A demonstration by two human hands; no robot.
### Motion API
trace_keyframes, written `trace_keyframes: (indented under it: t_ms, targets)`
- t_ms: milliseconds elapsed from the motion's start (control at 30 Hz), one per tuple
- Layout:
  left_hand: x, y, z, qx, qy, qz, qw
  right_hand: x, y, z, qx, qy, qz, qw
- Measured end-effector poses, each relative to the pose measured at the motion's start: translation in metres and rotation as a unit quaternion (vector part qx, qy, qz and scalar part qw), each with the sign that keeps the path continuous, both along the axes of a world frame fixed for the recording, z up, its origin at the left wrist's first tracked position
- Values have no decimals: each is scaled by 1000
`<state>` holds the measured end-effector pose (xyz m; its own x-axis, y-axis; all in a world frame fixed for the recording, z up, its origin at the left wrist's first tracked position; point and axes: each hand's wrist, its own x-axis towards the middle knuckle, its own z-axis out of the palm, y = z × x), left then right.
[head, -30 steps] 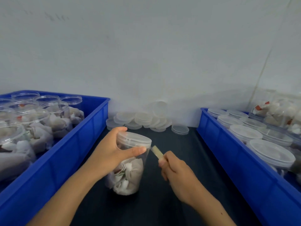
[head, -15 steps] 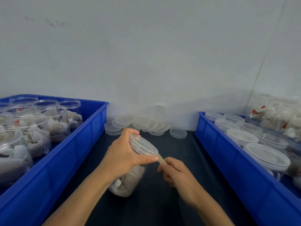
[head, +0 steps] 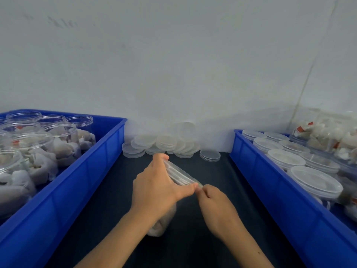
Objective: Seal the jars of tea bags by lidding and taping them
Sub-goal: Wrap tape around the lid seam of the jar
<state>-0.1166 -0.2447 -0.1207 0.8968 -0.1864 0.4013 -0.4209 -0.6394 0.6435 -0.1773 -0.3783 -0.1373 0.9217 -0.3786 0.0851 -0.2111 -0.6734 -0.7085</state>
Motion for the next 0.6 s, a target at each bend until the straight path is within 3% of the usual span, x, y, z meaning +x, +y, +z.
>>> trace_keyframes:
  t_ms: [367,600]
  targets:
    - [-19,-11,-1,31,-74,28,996,1,10,5,-95,33,-52,994]
    - [-25,-11,-3,10,-98,64,993,11,2,2,-95,38,-47,994]
